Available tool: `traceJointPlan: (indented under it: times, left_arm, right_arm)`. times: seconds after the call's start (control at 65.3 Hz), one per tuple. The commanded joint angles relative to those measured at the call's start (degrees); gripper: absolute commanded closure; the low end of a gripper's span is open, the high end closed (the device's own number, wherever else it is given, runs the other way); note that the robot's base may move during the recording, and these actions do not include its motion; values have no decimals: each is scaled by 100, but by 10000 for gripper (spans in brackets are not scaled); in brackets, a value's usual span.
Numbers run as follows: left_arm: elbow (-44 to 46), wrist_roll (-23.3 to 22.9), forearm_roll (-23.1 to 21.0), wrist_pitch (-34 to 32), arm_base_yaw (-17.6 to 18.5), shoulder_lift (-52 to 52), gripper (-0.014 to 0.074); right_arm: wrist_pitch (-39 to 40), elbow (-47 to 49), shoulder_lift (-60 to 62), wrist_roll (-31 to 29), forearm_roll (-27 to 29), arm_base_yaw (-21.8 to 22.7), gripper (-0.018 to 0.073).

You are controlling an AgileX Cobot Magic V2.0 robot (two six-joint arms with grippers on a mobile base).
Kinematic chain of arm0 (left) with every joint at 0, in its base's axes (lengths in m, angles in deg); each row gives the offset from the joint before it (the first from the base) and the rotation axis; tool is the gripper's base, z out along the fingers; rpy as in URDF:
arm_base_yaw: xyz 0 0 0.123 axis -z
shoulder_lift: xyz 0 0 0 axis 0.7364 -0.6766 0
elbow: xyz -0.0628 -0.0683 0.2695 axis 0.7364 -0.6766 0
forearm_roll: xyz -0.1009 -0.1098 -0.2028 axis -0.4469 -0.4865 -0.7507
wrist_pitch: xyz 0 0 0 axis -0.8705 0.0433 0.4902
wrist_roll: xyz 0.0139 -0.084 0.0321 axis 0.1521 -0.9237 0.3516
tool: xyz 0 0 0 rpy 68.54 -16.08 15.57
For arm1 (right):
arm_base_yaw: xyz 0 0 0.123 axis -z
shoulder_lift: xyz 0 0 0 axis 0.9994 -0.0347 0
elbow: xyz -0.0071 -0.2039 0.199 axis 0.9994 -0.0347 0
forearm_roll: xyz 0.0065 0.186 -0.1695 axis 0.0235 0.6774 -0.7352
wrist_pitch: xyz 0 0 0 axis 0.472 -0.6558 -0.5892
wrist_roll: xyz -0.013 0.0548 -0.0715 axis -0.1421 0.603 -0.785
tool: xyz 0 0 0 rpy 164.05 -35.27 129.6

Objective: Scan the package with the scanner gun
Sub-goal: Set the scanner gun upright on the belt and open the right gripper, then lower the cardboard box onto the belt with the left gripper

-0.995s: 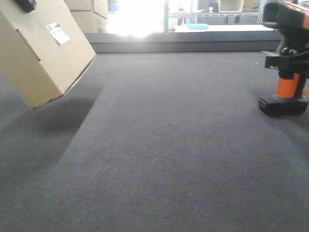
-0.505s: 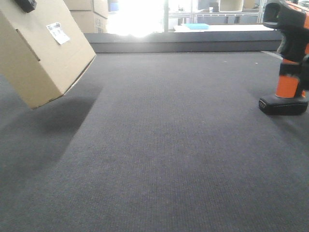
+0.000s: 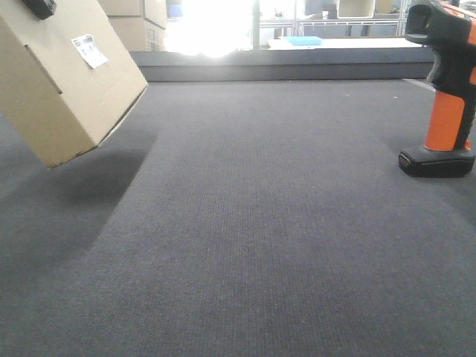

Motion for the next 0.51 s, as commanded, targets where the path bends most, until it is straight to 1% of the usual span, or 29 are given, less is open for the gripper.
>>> traceJointPlan:
  times: [0.0,0.077,0.214,0.429,0.49]
  left_arm:
    - [66,13,-63,-110,24,39,425]
    - [66,13,-63,-110,24,39,425]
    - [66,13,-63,-110,24,39,425]
    - [66,13,-50,-110,24,39,425]
    - [66,163,-24,-99,24,39,425]
  right_arm:
    - [-530,-24,442,6,60,15,513]
    - [-917,-24,881,6,60,15,587]
    - [-1494,-17,1733,6,60,15,662]
    - [-2884,220,2884,6,60,15,694]
    - [-3106,244,3145,6,60,15,694]
